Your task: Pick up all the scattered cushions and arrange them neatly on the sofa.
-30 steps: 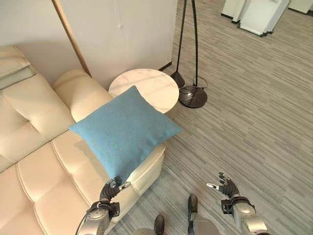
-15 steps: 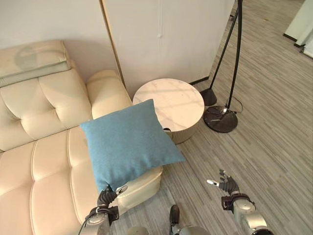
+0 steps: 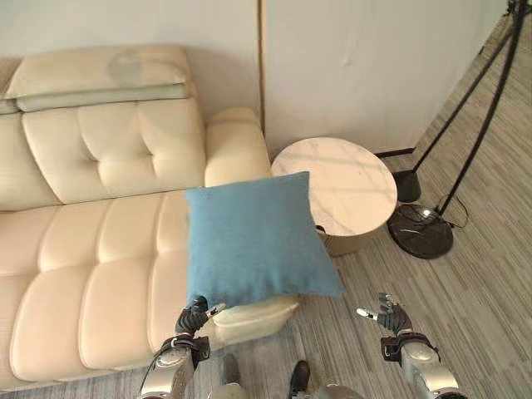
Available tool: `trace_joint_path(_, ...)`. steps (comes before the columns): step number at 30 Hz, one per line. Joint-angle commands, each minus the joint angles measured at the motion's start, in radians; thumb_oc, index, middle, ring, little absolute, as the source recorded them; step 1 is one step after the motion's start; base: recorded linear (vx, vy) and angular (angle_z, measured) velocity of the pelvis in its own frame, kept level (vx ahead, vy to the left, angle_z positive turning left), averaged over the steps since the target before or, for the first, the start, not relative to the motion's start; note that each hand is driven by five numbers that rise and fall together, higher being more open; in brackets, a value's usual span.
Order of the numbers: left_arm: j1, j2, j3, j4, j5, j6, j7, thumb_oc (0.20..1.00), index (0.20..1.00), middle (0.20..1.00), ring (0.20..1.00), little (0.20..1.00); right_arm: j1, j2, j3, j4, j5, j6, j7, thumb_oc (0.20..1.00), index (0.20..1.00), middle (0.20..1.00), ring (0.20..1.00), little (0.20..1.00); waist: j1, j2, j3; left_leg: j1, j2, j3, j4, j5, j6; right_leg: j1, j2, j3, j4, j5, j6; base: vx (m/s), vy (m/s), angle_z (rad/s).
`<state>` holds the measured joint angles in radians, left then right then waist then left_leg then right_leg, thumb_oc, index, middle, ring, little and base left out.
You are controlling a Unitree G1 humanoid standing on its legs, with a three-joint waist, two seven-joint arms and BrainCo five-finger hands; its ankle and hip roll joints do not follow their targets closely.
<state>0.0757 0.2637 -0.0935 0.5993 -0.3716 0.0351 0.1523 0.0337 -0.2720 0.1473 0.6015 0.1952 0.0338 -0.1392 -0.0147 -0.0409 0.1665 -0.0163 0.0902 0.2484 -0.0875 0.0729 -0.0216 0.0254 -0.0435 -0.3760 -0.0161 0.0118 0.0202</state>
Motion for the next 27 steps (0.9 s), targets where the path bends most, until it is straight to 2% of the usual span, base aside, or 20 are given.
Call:
trace_joint_path(1,-0.011,0.05,-0.007,-0.042,0.029,-0.029,0.0,1.0,1.0,1.0,1.0,1.0,0.012,0.002,0.006,-0.033,-0.021,-0.001,0.009,1.0,1.0,1.0,1.0,1.0,0.007,-0.022,-0.05,-0.021,-0.012,-0.035,0.012,-0.034,0.002,-0.001,-0.11,0.13,0.185,-0.126,0.112,0.01,0.26,0.19)
trace_joint_path(2,-0.009,0.057,-0.001,-0.047,0.031,-0.028,0.006,1.0,1.0,1.0,1.0,1.0,0.012,0.008,0.007,-0.036,-0.027,0.006,0.01,1.0,1.0,1.0,1.0,1.0,-0.004,-0.014,-0.033,-0.008,-0.023,-0.036,0.001,-0.041,0.018,-0.079,-0.129,0.167,0.327,-0.074,0.138,-0.04,0.166,0.26)
trace_joint_path(3,-0.012,0.06,0.002,-0.043,0.03,-0.031,0.009,1.0,1.0,1.0,1.0,1.0,0.012,0.013,0.007,-0.037,-0.031,0.005,0.007,1.0,1.0,1.0,1.0,1.0,-0.009,-0.008,-0.028,-0.008,-0.021,-0.038,0.0,-0.046,0.021,-0.117,-0.124,0.194,0.374,-0.069,0.15,-0.03,0.209,0.27)
trace_joint_path(4,-0.012,0.062,0.004,-0.039,0.032,-0.034,0.011,1.0,1.0,1.0,1.0,1.0,0.01,0.019,0.007,-0.036,-0.028,0.004,0.004,1.0,1.0,1.0,1.0,1.0,-0.014,-0.001,-0.024,-0.003,-0.021,-0.038,0.0,-0.052,0.021,-0.145,-0.112,0.218,0.385,-0.079,0.142,0.01,0.09,0.19)
trace_joint_path(7,-0.022,0.067,0.014,-0.034,0.027,-0.043,0.012,1.0,1.0,1.0,1.0,1.0,-0.006,0.02,0.003,-0.02,-0.019,0.0,-0.003,1.0,1.0,1.0,1.0,1.0,-0.016,0.005,-0.024,-0.003,-0.03,-0.048,0.0,-0.053,0.014,-0.155,-0.092,0.228,0.243,-0.083,0.126,0.06,0.016,0.12)
trace_joint_path(8,-0.022,0.067,0.014,-0.034,0.027,-0.043,0.012,1.0,1.0,1.0,1.0,1.0,-0.006,0.02,0.003,-0.019,-0.019,0.0,-0.003,1.0,1.0,1.0,1.0,1.0,-0.017,0.006,-0.023,-0.002,-0.029,-0.049,0.0,-0.054,0.014,-0.15,-0.091,0.226,0.238,-0.081,0.126,0.1,-0.054,0.02)
trace_joint_path(9,-0.026,0.076,0.021,-0.035,0.028,-0.049,0.013,1.0,1.0,1.0,1.0,1.0,-0.003,0.019,0.001,-0.023,-0.014,-0.003,-0.007,1.0,1.0,1.0,1.0,1.0,-0.021,-0.003,-0.024,0.003,-0.043,-0.063,0.0,-0.057,0.008,-0.124,-0.091,0.242,0.087,-0.067,0.126,0.1,-0.064,-0.02)
trace_joint_path(13,-0.019,0.067,0.059,-0.048,0.003,-0.062,0.031,1.0,1.0,1.0,1.0,1.0,-0.007,0.006,-0.013,-0.032,-0.011,-0.011,-0.02,1.0,1.0,1.0,1.0,1.0,-0.008,-0.014,-0.057,0.021,-0.038,-0.059,0.0,-0.066,-0.001,-0.048,-0.086,0.225,-0.01,-0.033,0.125,0.14,-0.079,0.07)
trace_joint_path(16,-0.03,0.069,0.077,-0.035,-0.013,-0.064,0.048,1.0,1.0,1.0,1.0,1.0,-0.008,-0.004,-0.031,-0.038,-0.01,-0.01,-0.035,1.0,1.0,1.0,1.0,1.0,-0.013,-0.014,-0.068,0.034,-0.035,-0.069,0.0,-0.07,-0.007,-0.017,-0.081,0.218,-0.029,-0.035,0.118,0.13,-0.049,0.06)
trace_joint_path(22,-0.131,0.121,0.052,0.078,-0.024,-0.057,0.019,1.0,1.0,1.0,1.0,1.0,-0.078,-0.104,-0.007,-0.05,-0.053,0.009,-0.025,1.0,1.0,1.0,1.0,1.0,-0.021,-0.018,-0.086,0.052,-0.028,-0.071,0.0,-0.081,-0.021,0.023,-0.079,0.199,-0.056,-0.039,0.118,0.1,-0.01,0.1)
trace_joint_path(27,-0.241,0.167,0.007,0.223,-0.047,-0.049,-0.006,1.0,1.0,1.0,1.0,1.0,-0.204,-0.147,0.077,0.081,-0.056,0.026,-0.005,1.0,1.0,1.0,1.0,1.0,-0.021,-0.027,-0.095,0.053,-0.022,-0.065,0.0,-0.089,-0.029,0.025,-0.078,0.194,-0.068,-0.039,0.121,0.07,0.001,-0.01)
